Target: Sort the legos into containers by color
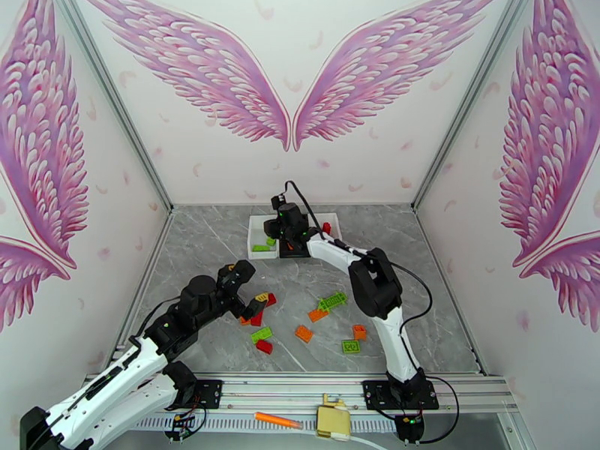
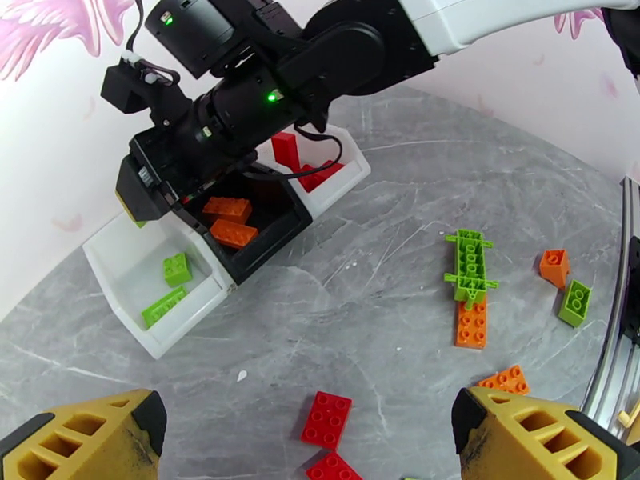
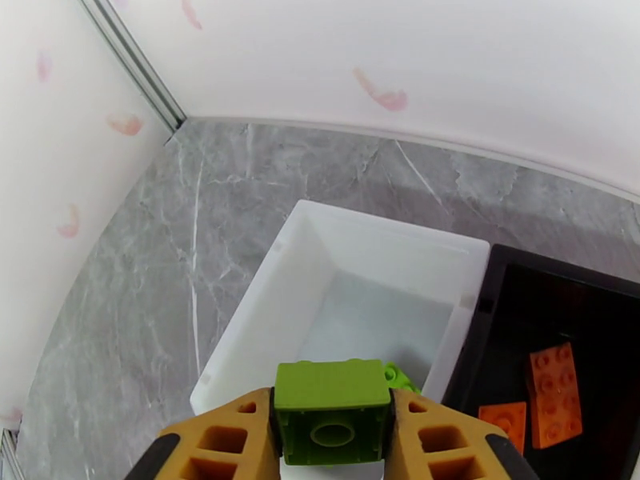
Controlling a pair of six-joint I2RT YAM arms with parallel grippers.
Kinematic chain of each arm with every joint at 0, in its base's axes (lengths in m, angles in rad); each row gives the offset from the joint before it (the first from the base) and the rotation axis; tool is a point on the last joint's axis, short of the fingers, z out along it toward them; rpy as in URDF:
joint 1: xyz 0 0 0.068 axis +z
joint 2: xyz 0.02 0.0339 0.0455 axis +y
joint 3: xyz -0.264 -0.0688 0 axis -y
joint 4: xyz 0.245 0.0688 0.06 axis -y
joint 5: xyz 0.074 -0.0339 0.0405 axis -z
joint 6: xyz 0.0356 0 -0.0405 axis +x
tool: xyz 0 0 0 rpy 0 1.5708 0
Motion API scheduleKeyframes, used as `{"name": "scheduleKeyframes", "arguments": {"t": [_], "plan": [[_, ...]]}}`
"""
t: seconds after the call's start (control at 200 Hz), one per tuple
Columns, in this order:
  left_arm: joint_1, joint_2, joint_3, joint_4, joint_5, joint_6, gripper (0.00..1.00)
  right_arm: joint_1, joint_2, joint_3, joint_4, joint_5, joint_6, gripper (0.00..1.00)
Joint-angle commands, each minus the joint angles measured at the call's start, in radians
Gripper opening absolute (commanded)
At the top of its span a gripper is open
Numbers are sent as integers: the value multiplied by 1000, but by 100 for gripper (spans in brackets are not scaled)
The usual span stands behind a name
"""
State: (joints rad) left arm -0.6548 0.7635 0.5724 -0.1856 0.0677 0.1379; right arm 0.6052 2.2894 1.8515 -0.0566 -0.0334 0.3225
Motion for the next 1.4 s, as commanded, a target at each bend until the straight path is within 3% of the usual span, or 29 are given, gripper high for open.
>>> {"name": "scheduleKeyframes", "arguments": {"t": [0.0,0.095,0.26,0.39,0.55,0.7,0.96,1.199,1.394], "plan": [[1,-12,-18,-4,-36,-20,99,5,68,102,-53,39,31,33],[1,-12,-20,2,-59,-41,99,6,96,155,-87,41,31,38],[1,-2,-15,23,-221,-194,99,8,23,118,-90,14,-2,67],[0,51,18,-15,-394,-402,99,6,-109,-20,-45,4,-37,79],[3,188,118,-211,-522,-673,99,7,-304,-259,50,-15,-92,89],[7,317,205,-371,-480,-857,99,7,-485,-469,100,-41,-160,95],[7,475,260,-523,-358,-1003,94,8,-714,-725,41,-51,-254,97],[13,551,210,-477,-267,-1023,76,8,-782,-813,1,-35,-232,98],[15,610,192,-463,-231,-1009,70,7,-774,-795,-12,-30,-232,98]]}}
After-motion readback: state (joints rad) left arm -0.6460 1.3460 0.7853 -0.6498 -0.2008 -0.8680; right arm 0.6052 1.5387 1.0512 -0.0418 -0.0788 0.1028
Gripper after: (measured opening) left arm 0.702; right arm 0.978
